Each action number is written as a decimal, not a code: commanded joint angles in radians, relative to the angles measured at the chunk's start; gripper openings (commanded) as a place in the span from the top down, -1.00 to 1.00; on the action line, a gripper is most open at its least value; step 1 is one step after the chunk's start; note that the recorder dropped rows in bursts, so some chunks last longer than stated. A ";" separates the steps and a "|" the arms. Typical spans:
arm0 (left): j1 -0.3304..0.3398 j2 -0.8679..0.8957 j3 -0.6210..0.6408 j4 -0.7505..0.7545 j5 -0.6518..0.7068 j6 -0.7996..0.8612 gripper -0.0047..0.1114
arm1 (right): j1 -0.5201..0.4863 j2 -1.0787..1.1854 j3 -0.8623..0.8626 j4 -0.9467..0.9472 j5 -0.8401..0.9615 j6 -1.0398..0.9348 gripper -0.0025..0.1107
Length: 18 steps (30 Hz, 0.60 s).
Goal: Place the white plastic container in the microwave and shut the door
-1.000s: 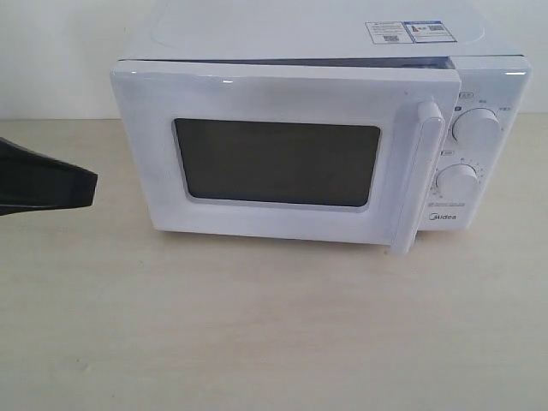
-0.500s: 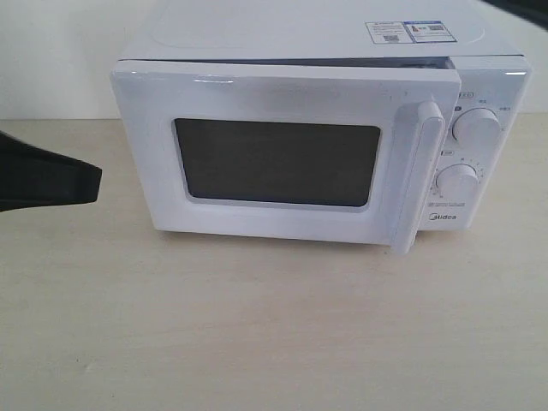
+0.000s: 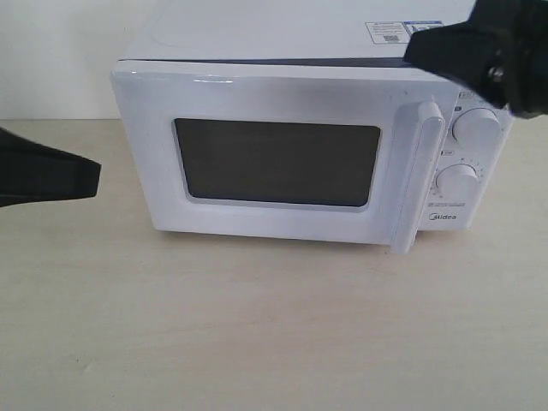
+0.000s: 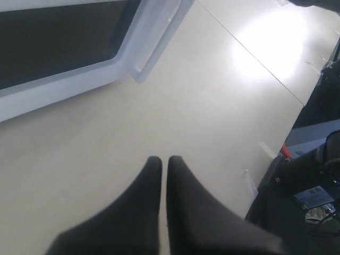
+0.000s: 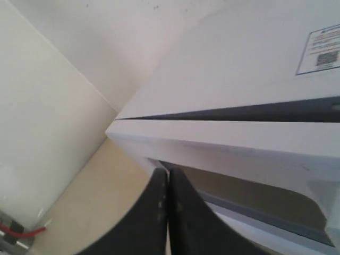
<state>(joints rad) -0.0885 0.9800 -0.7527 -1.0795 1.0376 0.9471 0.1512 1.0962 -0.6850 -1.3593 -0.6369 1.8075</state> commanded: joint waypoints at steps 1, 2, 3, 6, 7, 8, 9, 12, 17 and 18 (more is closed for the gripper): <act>-0.003 -0.001 -0.005 0.000 0.039 -0.004 0.84 | 0.144 0.054 -0.001 0.081 0.201 -0.139 0.96; -0.003 -0.001 -0.005 0.004 0.042 -0.004 0.84 | 0.223 0.053 -0.001 0.155 0.376 -0.191 0.96; -0.003 -0.001 -0.005 0.004 0.042 -0.004 0.84 | 0.272 0.053 -0.001 0.233 0.473 -0.258 0.96; -0.003 -0.001 -0.005 0.004 0.042 -0.004 0.84 | 0.363 0.064 -0.016 0.455 0.548 -0.544 0.96; -0.003 -0.001 -0.005 0.004 0.037 -0.004 0.84 | 0.378 0.068 -0.019 0.507 0.522 -0.621 0.96; -0.003 -0.001 -0.005 0.004 0.035 -0.004 0.84 | 0.383 0.076 -0.024 0.555 0.509 -0.665 0.96; -0.003 -0.001 -0.005 0.004 0.033 -0.004 0.84 | 0.383 0.085 -0.028 0.622 0.505 -0.705 0.96; -0.003 -0.001 -0.005 0.004 0.032 -0.004 0.84 | 0.356 0.119 -0.030 0.817 0.507 -0.836 0.96; -0.003 -0.001 -0.005 0.004 0.036 -0.004 0.84 | 0.346 0.179 -0.030 0.907 0.448 -0.904 0.96; -0.003 -0.001 -0.005 0.004 0.036 -0.004 0.84 | 0.346 0.192 -0.030 0.907 0.427 -0.909 0.96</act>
<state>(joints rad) -0.0885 0.9800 -0.7527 -1.0735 1.0638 0.9471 0.5023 1.2634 -0.7085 -0.4808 -0.1600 0.9348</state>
